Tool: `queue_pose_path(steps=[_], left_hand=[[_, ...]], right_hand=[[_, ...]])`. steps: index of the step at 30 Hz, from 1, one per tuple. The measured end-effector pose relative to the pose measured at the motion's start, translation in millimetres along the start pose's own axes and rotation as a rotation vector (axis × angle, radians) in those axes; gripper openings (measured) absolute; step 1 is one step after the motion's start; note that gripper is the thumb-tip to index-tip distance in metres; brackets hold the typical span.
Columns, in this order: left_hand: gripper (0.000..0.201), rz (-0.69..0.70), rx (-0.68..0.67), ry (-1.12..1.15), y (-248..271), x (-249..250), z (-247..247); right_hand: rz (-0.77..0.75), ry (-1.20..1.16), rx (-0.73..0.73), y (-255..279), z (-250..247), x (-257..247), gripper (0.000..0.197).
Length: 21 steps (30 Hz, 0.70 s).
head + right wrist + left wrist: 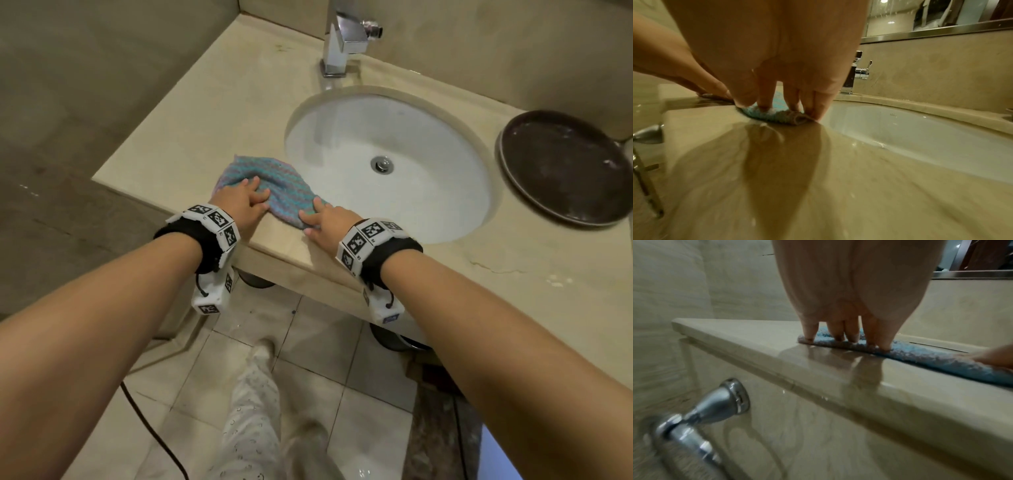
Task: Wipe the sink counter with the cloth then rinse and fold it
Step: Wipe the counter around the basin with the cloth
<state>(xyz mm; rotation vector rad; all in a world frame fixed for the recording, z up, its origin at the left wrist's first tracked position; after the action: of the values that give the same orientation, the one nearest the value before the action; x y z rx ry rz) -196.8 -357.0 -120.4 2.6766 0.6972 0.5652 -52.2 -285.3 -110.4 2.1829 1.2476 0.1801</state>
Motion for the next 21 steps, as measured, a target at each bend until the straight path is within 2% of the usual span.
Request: queue_pose_path(steps=[4,12,16,21], left_hand=[[0.043,0.025,-0.007,0.029,-37.6,-8.4,-23.1],[0.044,0.096,-0.036,-0.008,-96.3,-16.6,-59.1],[0.044,0.109,-0.057,-0.005,-105.0,-19.9,-65.4],[0.046,0.107,-0.049,0.009,-94.1,-21.5,-63.1]], right_hand=[[-0.013,-0.116,0.058,-22.8,-22.4,0.0,0.040],[-0.001,-0.178,0.046,-69.4,-58.1,-14.8,0.037],[0.033,-0.205,0.053,-79.8,-63.7,-13.0,0.036],[0.062,-0.225,0.066,-74.1,-56.4,-15.3,0.044]])
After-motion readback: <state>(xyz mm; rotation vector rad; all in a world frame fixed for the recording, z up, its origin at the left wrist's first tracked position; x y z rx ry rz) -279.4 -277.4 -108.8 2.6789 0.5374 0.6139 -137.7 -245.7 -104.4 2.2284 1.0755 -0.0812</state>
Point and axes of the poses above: each hand's wrist, its own y-axis away from the middle knuckle, its own z-axis out of the palm, x = y × z, the point moved 5 cm from there along -y, towards the middle knuckle, and after that the axes turned 1 degree about z, right-handed, at the moved point
